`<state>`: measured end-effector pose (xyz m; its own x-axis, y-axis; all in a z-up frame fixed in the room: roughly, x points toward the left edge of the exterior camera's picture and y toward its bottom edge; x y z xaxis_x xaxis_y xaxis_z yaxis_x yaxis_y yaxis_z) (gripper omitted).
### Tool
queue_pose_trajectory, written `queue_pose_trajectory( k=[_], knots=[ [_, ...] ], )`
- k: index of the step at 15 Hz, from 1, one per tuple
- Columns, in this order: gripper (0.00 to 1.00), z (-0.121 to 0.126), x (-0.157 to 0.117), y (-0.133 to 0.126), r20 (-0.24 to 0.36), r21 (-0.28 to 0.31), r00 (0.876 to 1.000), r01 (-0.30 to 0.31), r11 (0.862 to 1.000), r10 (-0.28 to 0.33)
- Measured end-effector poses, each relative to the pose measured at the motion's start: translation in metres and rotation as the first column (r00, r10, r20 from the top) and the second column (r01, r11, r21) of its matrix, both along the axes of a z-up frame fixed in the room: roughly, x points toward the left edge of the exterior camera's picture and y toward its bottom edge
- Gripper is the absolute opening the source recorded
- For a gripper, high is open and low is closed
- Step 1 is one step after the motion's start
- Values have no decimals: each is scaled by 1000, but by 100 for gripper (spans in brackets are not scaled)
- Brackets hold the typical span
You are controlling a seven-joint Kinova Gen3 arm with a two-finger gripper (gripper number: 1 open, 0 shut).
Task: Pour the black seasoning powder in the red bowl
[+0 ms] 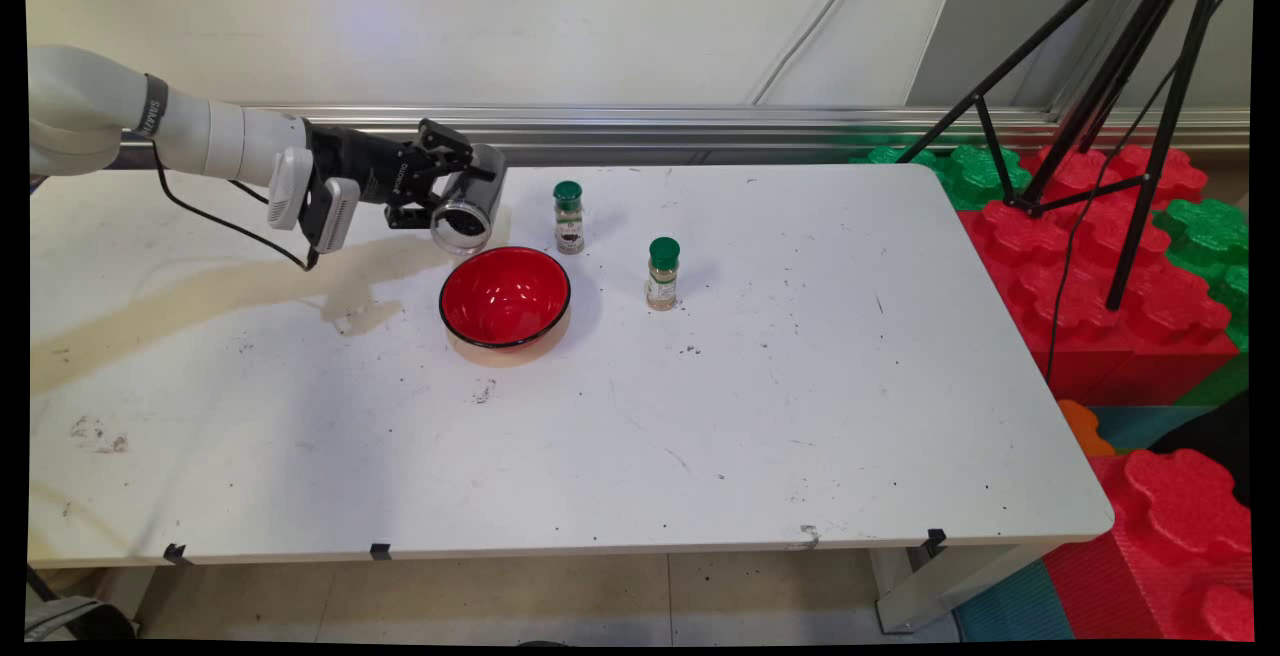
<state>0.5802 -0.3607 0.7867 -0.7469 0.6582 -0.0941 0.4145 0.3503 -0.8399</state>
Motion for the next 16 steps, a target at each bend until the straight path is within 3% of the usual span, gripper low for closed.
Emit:
queue_pose_trajectory(
  k=[7, 16],
  knots=[
    [0, 0, -4, 1, 73, -66, 996, 61, 996, -57],
    [0, 1, -9, 5, 157, -133, 982, 131, 982, -110]
  ],
)
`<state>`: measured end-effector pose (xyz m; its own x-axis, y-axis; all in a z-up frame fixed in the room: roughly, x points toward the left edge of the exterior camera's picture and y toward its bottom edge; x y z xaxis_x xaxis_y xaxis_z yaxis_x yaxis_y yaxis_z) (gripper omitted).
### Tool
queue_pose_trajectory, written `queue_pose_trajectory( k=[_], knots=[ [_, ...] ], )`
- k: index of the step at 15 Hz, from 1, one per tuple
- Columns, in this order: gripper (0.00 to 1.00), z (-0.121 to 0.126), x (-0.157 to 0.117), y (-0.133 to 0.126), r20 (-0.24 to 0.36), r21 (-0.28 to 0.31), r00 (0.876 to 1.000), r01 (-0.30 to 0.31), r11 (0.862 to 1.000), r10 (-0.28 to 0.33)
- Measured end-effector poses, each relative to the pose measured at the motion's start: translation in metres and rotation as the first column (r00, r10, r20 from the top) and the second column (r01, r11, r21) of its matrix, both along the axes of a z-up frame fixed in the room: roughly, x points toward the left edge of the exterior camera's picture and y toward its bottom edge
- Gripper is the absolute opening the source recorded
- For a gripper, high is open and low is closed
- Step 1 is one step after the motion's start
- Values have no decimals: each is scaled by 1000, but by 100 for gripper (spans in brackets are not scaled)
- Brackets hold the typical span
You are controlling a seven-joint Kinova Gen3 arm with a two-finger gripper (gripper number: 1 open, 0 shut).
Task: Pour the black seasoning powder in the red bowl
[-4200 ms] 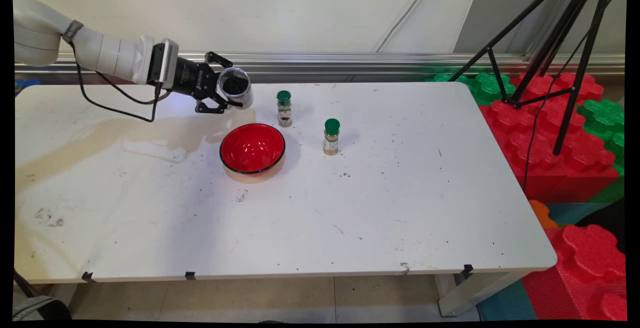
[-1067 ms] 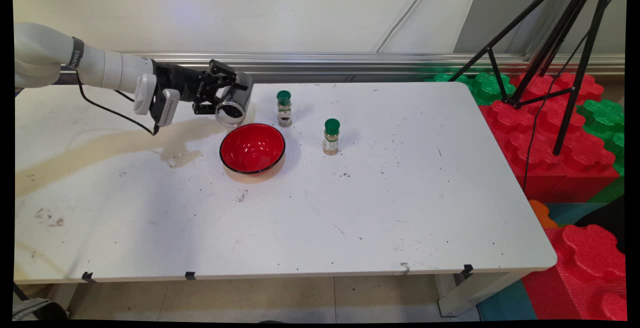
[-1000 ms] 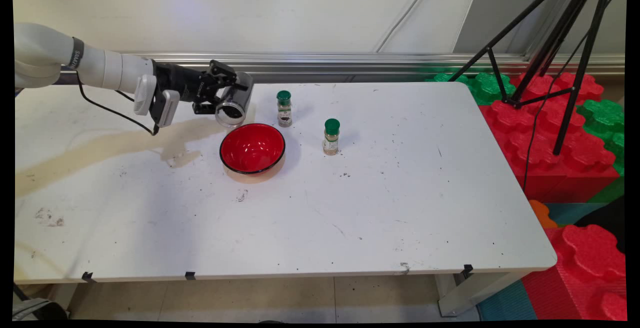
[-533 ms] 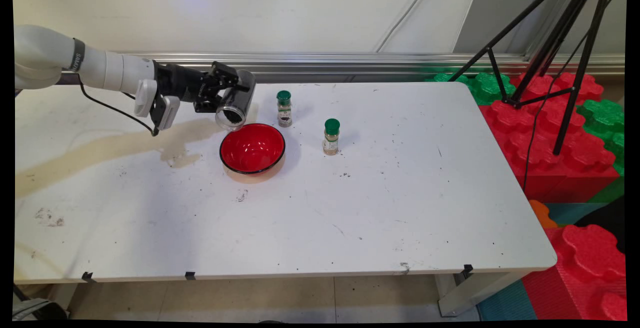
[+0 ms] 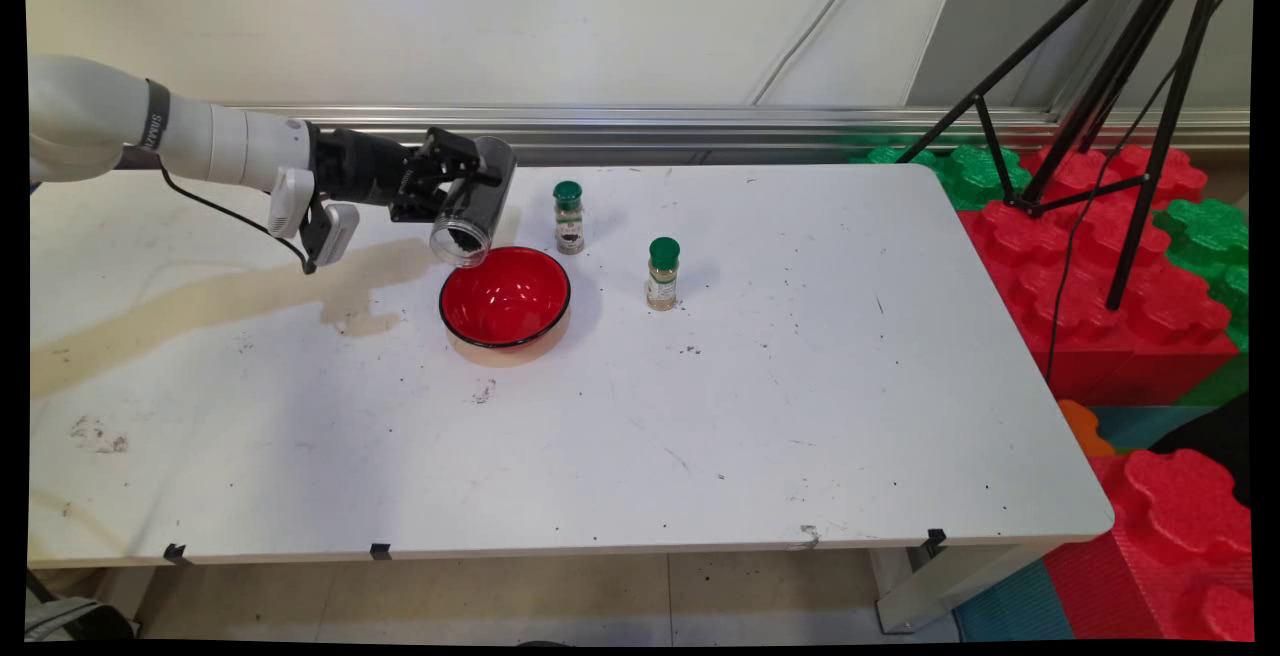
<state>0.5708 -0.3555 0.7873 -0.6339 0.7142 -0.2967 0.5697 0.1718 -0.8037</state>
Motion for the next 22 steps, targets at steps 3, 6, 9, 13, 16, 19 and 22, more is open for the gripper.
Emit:
queue_pose_trajectory(
  k=[3, 6, 9, 13, 16, 19, 22],
  knots=[
    [0, 0, -3, 1, 24, -22, 999, 22, 1000, -21],
    [0, 1, -8, 3, 47, -43, 998, 43, 998, -41],
    [0, 2, -12, 4, 70, -64, 996, 63, 996, -58],
    [0, 3, -16, 5, 93, -84, 993, 83, 993, -75],
    [0, 4, -20, 6, 111, -99, 990, 98, 990, -87],
    [0, 4, -23, 7, 131, -115, 987, 114, 987, -98],
    [0, 5, -26, 7, 154, -133, 982, 132, 982, -111]
  ],
)
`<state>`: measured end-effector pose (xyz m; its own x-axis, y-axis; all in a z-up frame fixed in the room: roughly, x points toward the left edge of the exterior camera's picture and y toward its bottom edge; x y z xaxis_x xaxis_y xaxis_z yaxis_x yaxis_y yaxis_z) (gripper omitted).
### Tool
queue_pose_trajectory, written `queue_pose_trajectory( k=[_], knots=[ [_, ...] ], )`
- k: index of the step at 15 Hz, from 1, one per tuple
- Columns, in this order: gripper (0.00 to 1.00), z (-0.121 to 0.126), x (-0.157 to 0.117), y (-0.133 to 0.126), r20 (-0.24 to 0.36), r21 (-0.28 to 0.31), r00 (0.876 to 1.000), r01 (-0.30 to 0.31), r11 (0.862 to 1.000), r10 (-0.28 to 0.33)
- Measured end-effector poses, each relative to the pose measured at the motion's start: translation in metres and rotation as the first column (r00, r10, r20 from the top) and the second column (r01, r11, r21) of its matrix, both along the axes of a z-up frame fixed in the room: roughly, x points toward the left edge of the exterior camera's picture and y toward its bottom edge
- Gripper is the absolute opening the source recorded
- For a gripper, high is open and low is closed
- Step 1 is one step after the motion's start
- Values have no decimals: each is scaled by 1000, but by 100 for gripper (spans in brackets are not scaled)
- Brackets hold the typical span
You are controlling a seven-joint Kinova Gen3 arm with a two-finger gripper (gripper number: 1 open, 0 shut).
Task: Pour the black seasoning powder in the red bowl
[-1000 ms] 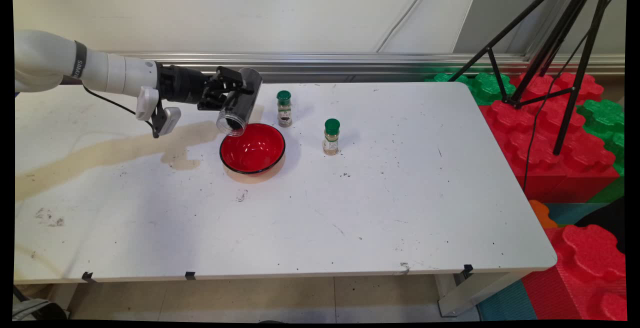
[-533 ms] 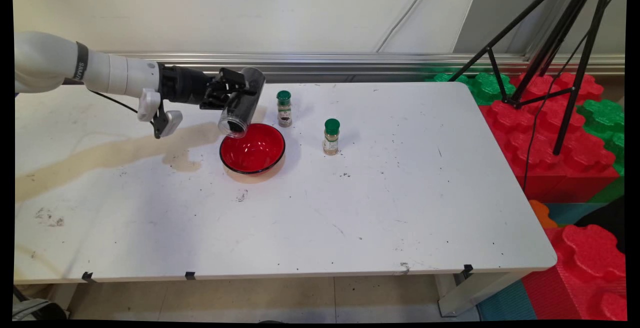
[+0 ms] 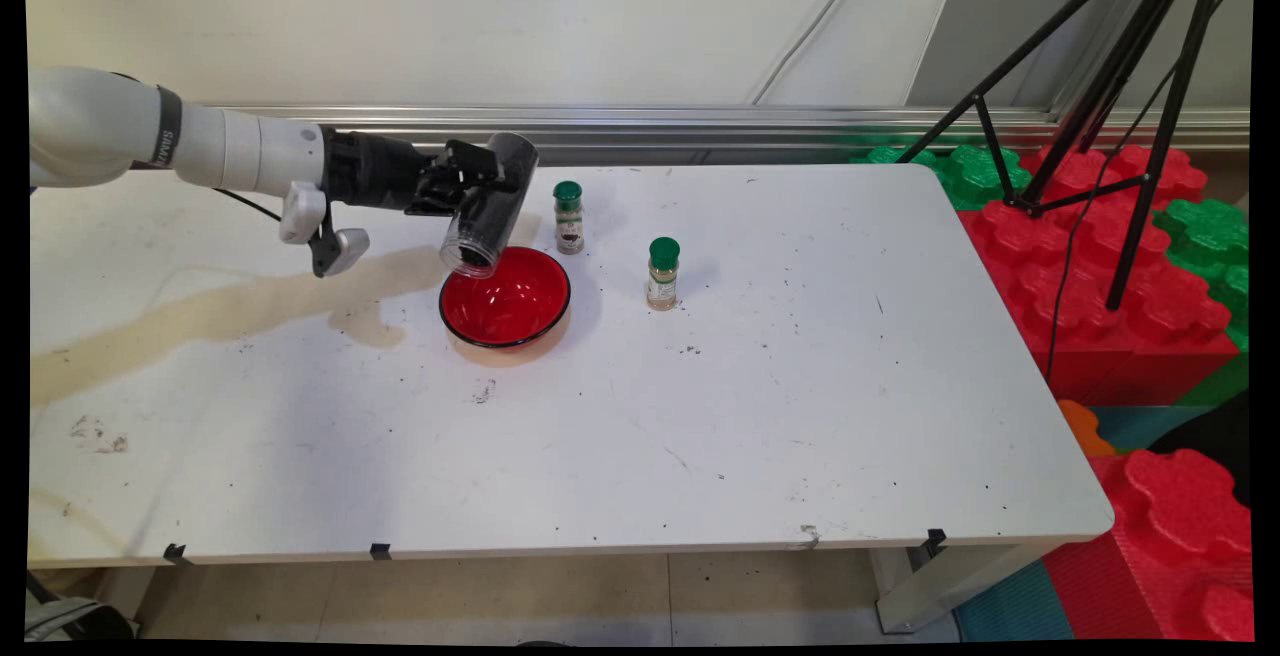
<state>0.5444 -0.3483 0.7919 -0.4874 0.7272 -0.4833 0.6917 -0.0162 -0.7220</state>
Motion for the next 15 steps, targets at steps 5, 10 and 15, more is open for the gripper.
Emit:
queue_pose_trajectory(
  k=[5, 10, 15],
  knots=[
    [0, 0, -2, 0, 31, -29, 999, 21, 999, -20],
    [0, -1, -3, 1, 65, -57, 997, 43, 997, -40],
    [0, -2, -5, 1, 96, -81, 994, 66, 995, -58]
  ],
)
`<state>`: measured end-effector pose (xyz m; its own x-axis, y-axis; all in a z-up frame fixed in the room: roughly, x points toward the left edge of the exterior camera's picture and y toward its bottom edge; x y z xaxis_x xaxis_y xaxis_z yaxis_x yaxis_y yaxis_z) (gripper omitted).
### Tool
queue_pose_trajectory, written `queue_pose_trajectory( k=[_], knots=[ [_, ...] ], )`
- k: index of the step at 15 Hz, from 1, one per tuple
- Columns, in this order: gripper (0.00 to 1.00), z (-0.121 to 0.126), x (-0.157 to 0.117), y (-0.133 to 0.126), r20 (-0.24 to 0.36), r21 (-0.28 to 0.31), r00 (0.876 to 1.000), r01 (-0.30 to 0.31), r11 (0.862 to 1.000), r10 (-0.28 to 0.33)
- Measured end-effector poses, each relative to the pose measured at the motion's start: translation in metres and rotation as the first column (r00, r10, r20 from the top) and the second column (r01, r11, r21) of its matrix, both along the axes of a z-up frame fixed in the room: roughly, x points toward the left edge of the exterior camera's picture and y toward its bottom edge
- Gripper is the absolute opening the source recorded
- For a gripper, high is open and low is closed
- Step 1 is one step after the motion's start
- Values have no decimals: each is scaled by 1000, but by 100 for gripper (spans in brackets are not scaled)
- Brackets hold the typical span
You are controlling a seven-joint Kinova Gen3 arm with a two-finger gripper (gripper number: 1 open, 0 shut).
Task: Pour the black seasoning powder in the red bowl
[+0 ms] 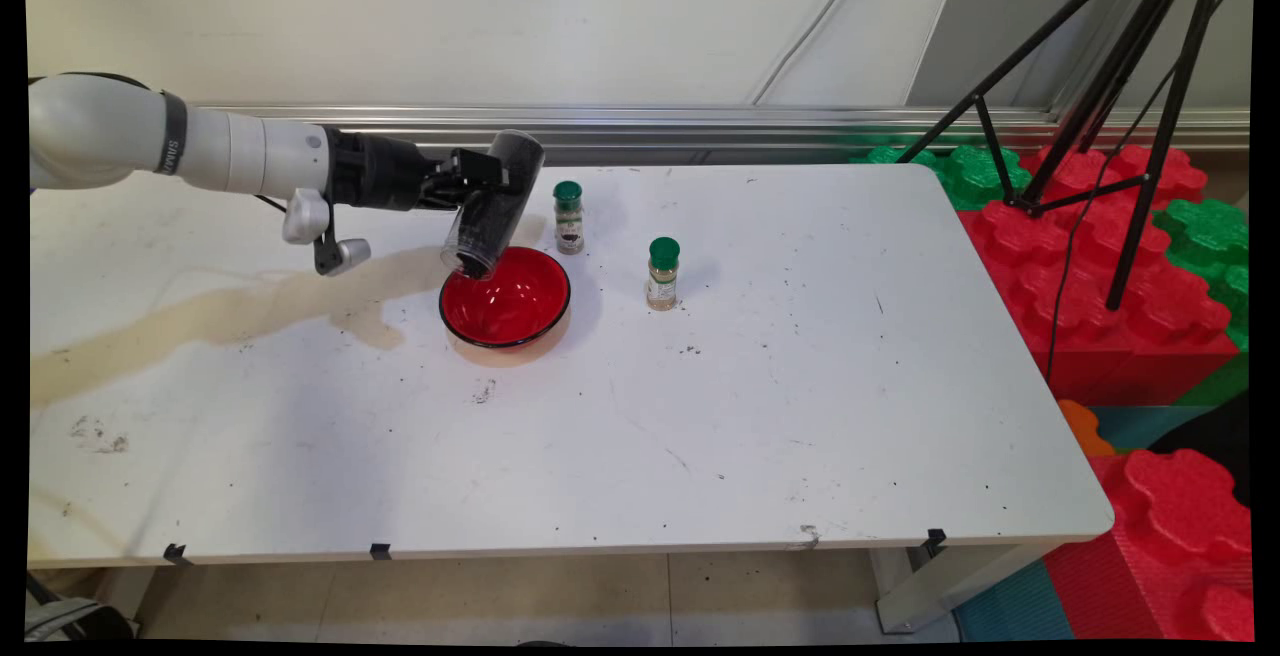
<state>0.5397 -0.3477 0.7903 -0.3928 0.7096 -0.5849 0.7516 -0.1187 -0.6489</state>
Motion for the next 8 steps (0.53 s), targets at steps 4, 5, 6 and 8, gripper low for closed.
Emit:
queue_pose_trajectory(
  k=[4, 5, 6, 8],
  knots=[
    [0, 0, -1, 1, 24, -20, 1000, 18, 1000, -17],
    [0, 0, -2, 1, 30, -25, 999, 23, 999, -22],
    [0, 0, -2, 1, 35, -29, 999, 26, 999, -25],
    [0, -1, -3, 1, 46, -38, 998, 35, 999, -33]
  ],
)
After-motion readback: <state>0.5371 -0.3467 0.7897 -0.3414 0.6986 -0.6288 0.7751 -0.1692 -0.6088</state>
